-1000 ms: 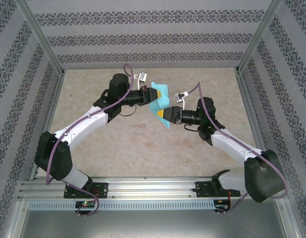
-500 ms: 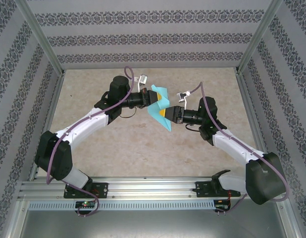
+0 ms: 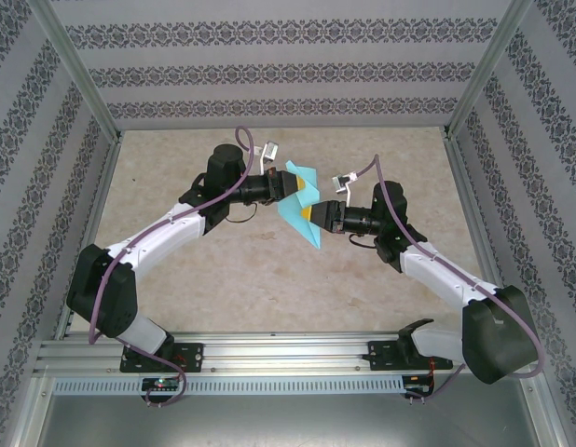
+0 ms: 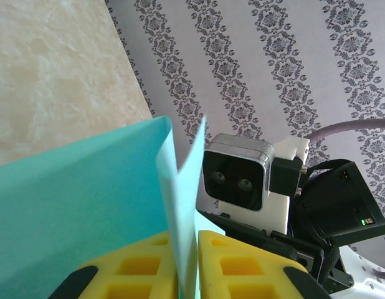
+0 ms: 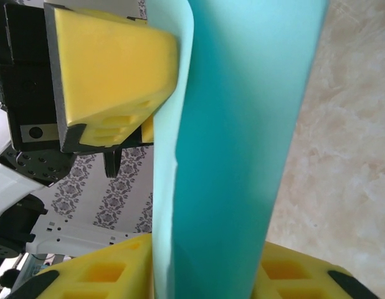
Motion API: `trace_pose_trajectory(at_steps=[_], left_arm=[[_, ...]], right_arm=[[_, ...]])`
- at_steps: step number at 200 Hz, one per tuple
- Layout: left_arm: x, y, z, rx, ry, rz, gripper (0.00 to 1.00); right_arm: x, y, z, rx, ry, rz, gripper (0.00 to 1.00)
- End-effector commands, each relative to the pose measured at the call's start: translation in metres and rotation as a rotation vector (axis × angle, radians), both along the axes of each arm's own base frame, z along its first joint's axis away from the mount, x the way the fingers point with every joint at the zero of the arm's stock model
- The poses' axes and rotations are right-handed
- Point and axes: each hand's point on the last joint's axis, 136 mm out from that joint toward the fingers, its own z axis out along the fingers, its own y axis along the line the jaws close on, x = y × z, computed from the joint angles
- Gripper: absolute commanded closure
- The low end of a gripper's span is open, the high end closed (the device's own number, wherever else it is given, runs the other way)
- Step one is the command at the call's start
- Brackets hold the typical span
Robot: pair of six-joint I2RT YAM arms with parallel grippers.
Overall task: Fold a paper plane with a square sheet of paper (fold left side to right side)
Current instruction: Turn over the paper at the center of the table.
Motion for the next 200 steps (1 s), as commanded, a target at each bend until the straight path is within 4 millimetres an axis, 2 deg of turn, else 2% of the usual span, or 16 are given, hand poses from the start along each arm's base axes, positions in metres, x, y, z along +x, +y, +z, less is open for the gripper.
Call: trace_pose_trajectory(at_steps=[1, 18, 49, 88, 116, 155, 178, 200], left_arm=[[0.003, 0.000, 0.001, -0.013, -0.023, -0.001, 0.83], [0.003, 0.001, -0.001, -0.001, -0.022, 0.004, 0.80], [0.005, 0.010, -0.011, 0.070, -0.021, 0.040, 0.66], [0.007, 0.039, -0.032, 0.194, 0.002, 0.131, 0.49], [0.004, 0.077, -0.039, 0.302, -0.004, 0.251, 0.40], [-0.011, 0.151, -0.040, 0.561, -0.064, 0.504, 0.32], [-0.024, 0.194, -0.043, 0.661, -0.071, 0.670, 0.30], [-0.039, 0.227, -0.047, 0.699, -0.062, 0.807, 0.27]], right_arm=[[0.008, -0.002, 0.004, -0.019, -0.042, -0.021, 0.69], [0.008, -0.002, -0.001, -0.038, -0.034, -0.024, 0.74], [0.008, -0.004, -0.013, -0.092, -0.018, -0.025, 0.82], [0.008, -0.007, -0.031, -0.171, -0.005, -0.031, 0.88], [0.009, -0.010, -0.048, -0.271, 0.010, -0.032, 0.91], [0.010, -0.017, -0.071, -0.512, 0.008, -0.051, 0.95], [0.011, -0.021, -0.085, -0.701, -0.014, -0.089, 0.96], [0.014, -0.030, -0.098, -0.926, -0.037, -0.134, 0.97]])
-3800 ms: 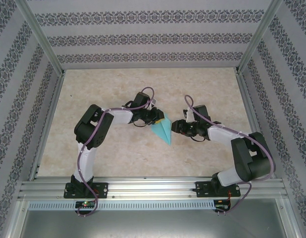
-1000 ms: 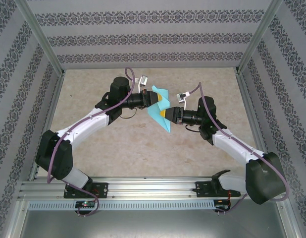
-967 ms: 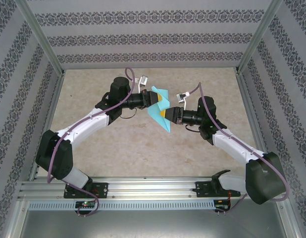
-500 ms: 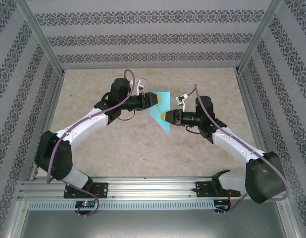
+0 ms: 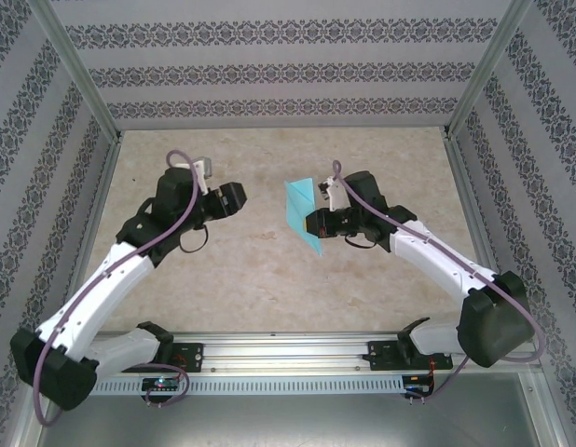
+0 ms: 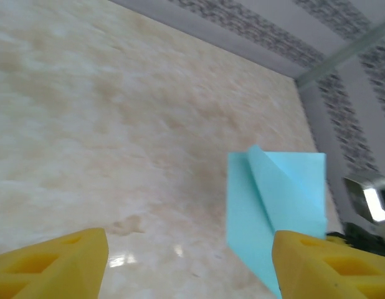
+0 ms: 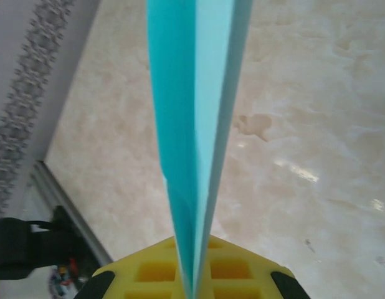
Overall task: Fold a paper plane with a square sheet of paper (fold left side to right side)
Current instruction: Turn over the paper at the center of the table.
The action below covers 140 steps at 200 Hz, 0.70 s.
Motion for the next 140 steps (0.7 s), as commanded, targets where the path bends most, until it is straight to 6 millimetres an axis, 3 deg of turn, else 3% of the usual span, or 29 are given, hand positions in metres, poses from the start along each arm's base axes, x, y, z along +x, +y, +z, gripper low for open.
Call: trace_pose_trajectory(at_steps=[1, 32, 67, 92, 140], left_arm=[[-0.013, 0.058, -0.030, 0.172, 0.043, 0.223, 0.27], [-0.031, 0.095, -0.031, 0.187, 0.022, 0.386, 0.25], [-0.044, 0.112, -0.028, 0.192, -0.006, 0.450, 0.22], [-0.050, 0.120, -0.028, 0.201, -0.010, 0.476, 0.21], [-0.056, 0.124, -0.029, 0.192, -0.012, 0.490, 0.20]], right_arm=[[0.003, -0.026, -0.027, -0.337, -0.038, -0.057, 0.97], [0.009, -0.043, -0.042, -0.667, -0.091, -0.121, 0.98], [0.024, -0.056, -0.035, -0.934, -0.207, -0.211, 0.99], [0.032, -0.049, -0.040, -1.082, -0.251, -0.186, 0.99], [0.041, -0.019, -0.087, -1.310, -0.249, -0.053, 0.99]])
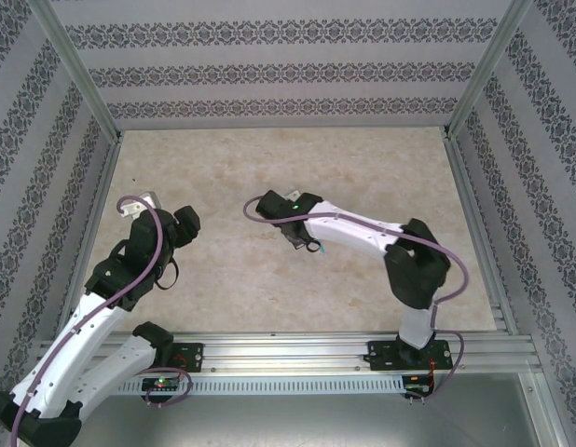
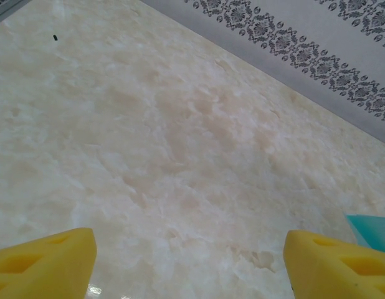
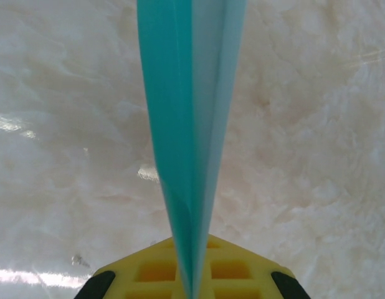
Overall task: Fold a paper plane with a square sheet of paper (fold left side to right side)
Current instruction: Turn over the paper at the center of the table.
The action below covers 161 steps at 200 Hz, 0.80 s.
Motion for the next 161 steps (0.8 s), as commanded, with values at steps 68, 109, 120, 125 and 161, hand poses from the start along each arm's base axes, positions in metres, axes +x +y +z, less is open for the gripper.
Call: trace_pose_trajectory(at_steps=[68, 109, 120, 125, 161], left_arm=[[-0.008, 0.010, -0.012, 0.010, 0.038, 0.036, 0.19], [-0.007, 0.005, -0.014, 0.005, 0.049, 0.014, 0.17], [-0.007, 0.003, -0.016, -0.003, 0.054, 0.003, 0.17], [-0.006, 0.001, -0.017, -0.008, 0.057, -0.003, 0.16], [0.001, -0.018, -0.028, -0.061, 0.083, -0.064, 0.15]], right_arm=[[-0.001, 0.031, -0.060, -0.276, 0.099, 0.086, 0.89], [-0.023, 0.051, -0.064, -0.104, 0.200, 0.095, 0.63], [-0.030, 0.057, -0.056, -0.025, 0.207, 0.093, 0.55], [-0.033, 0.059, -0.051, 0.015, 0.212, 0.092, 0.52], [-0.045, 0.059, -0.001, 0.304, 0.186, 0.081, 0.40]])
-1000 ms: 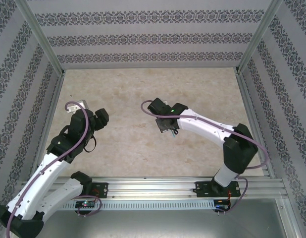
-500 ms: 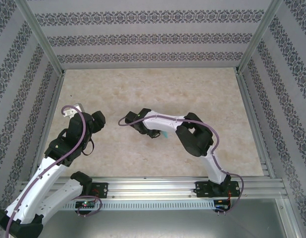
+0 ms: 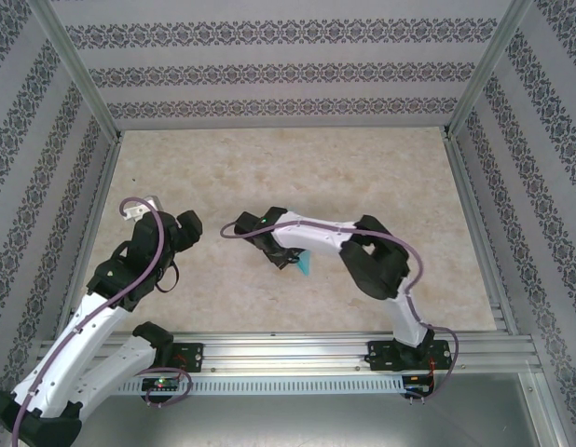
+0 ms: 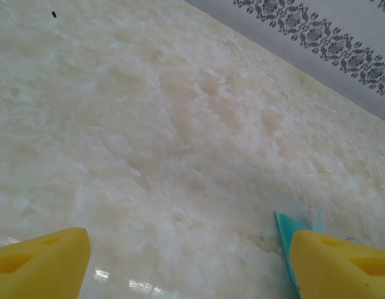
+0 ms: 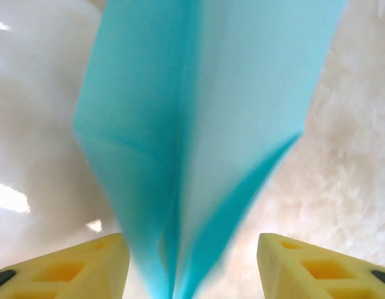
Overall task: Fold a paper plane with a square sheet of paper (fold left side to right side)
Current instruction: Turn over the paper at the center of the table, then pick up the paper from the center of the table.
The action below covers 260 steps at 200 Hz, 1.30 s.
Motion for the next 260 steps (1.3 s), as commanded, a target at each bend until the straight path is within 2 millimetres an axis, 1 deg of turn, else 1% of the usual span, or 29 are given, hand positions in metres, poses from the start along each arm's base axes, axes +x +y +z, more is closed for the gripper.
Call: trace_pose_trajectory(at_steps=[1, 20, 42, 68, 86, 114, 127, 137, 169, 186, 203, 225, 244, 260], left_arm=[[0.005, -0.014, -0.012, -0.054, 0.027, -0.043, 0.15], [0.013, -0.033, -0.022, -0.106, 0.046, -0.108, 0.15], [0.025, -0.070, -0.035, -0.206, 0.067, -0.238, 0.17], [0.038, -0.112, -0.053, -0.316, 0.116, -0.377, 0.18], [0.046, -0.133, -0.066, -0.368, 0.156, -0.442, 0.20], [0.059, -0.155, -0.084, -0.445, 0.184, -0.493, 0.21], [0.064, -0.165, -0.092, -0.476, 0.197, -0.515, 0.22], [0.068, -0.172, -0.099, -0.502, 0.213, -0.528, 0.22], [0.079, -0.189, -0.123, -0.539, 0.269, -0.547, 0.24], [0.084, -0.198, -0.132, -0.544, 0.290, -0.558, 0.26], [0.090, -0.208, -0.138, -0.557, 0.299, -0.576, 0.32], [0.096, -0.219, -0.145, -0.571, 0.313, -0.597, 0.40], [0.100, -0.228, -0.149, -0.586, 0.324, -0.612, 0.50], [0.103, -0.230, -0.153, -0.587, 0.331, -0.614, 0.58]], right_arm=[[-0.003, 0.014, 0.051, 0.283, -0.028, -0.042, 0.40], [0.001, -0.004, 0.076, 0.388, -0.065, -0.091, 0.38], [0.008, -0.026, 0.103, 0.509, -0.118, -0.133, 0.35], [0.014, -0.047, 0.118, 0.676, -0.148, -0.183, 0.34], [0.017, -0.059, 0.124, 0.798, -0.168, -0.223, 0.31], [0.021, -0.078, 0.126, 0.954, -0.176, -0.275, 0.29], [0.022, -0.087, 0.124, 0.997, -0.180, -0.294, 0.28], [0.019, -0.090, 0.120, 1.027, -0.169, -0.298, 0.28], [0.022, -0.105, 0.121, 1.125, -0.194, -0.330, 0.21], [0.023, -0.113, 0.122, 1.174, -0.211, -0.350, 0.17], [0.022, -0.117, 0.121, 1.212, -0.215, -0.364, 0.14], [0.021, -0.121, 0.113, 1.221, -0.197, -0.380, 0.13], [0.021, -0.122, 0.108, 1.232, -0.181, -0.382, 0.13], [0.023, -0.124, 0.108, 1.259, -0.182, -0.387, 0.12]])
